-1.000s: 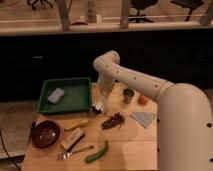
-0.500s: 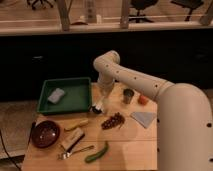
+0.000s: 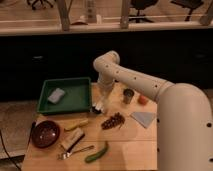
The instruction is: Place brush in paper cup
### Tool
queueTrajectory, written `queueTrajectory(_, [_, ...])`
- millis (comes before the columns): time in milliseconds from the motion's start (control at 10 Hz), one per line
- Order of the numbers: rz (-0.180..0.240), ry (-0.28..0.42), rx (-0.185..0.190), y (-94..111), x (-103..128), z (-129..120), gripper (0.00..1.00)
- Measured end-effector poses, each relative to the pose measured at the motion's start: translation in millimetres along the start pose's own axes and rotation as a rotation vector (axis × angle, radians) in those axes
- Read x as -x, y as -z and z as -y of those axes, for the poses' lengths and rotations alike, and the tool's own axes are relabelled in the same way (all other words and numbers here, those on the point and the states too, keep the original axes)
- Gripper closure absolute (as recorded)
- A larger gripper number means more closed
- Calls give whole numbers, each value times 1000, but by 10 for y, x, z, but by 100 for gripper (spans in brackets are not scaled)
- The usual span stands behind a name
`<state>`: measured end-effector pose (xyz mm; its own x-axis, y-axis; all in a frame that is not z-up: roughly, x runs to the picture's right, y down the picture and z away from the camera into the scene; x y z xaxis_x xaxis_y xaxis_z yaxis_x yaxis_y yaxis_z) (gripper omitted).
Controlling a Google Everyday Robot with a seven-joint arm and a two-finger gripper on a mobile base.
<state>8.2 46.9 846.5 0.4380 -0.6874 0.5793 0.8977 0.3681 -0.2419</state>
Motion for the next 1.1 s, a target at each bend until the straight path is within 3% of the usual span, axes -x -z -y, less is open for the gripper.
queueTrajectory(600, [-6,-36,-1,1,119,-3,100])
queueTrajectory(1100, [-11,-63,-12,45,88,-26,100])
